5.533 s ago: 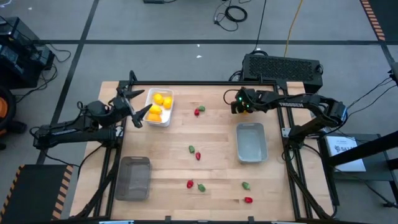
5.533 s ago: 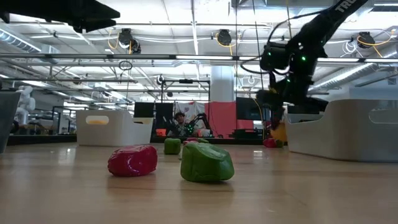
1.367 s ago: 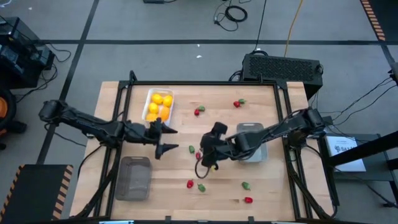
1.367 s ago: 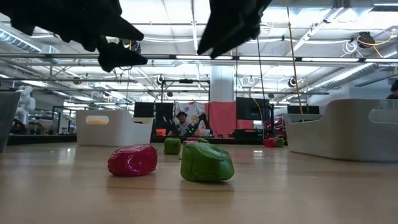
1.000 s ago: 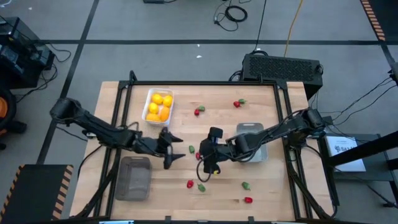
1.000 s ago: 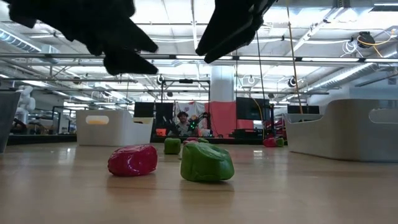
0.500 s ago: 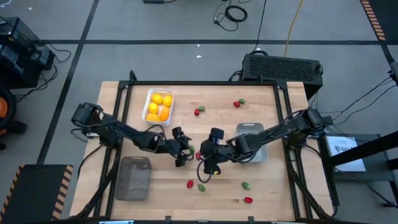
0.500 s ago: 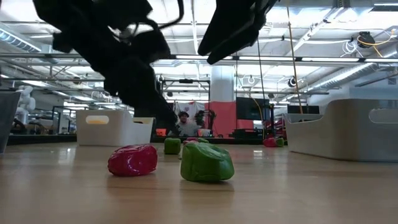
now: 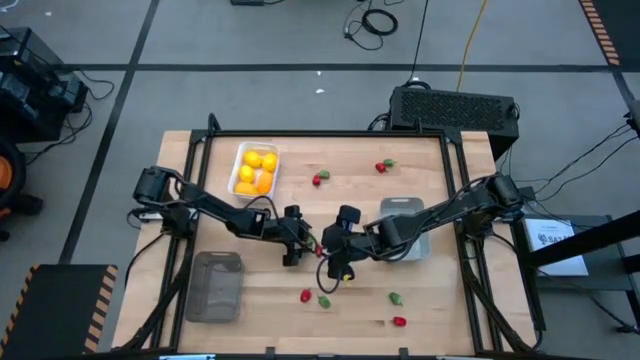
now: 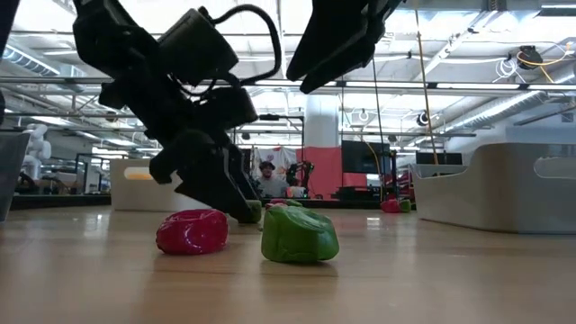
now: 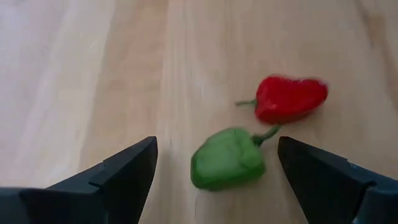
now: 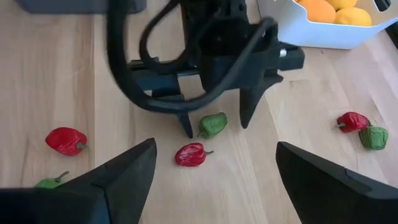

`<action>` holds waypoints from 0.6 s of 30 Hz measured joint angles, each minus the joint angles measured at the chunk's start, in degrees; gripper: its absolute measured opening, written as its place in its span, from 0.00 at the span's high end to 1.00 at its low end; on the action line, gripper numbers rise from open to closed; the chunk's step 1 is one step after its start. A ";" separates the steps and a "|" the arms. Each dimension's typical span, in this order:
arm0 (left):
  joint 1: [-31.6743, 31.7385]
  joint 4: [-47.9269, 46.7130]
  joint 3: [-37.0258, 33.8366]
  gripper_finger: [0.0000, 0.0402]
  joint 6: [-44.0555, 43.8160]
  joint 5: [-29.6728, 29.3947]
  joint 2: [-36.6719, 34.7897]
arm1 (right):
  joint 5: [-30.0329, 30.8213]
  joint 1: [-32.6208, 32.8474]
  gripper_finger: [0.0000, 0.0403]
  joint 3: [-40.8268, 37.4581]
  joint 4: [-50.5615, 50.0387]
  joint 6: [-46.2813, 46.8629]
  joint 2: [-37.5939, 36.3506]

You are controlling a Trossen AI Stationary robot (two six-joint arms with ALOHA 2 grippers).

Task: Sort produce into baskets
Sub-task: Put the middle left green chili pepper into the transparent black bin

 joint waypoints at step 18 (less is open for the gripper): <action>1.27 7.11 0.13 0.15 0.81 4.84 4.99 | -0.02 0.00 0.21 0.00 -0.26 2.50 0.00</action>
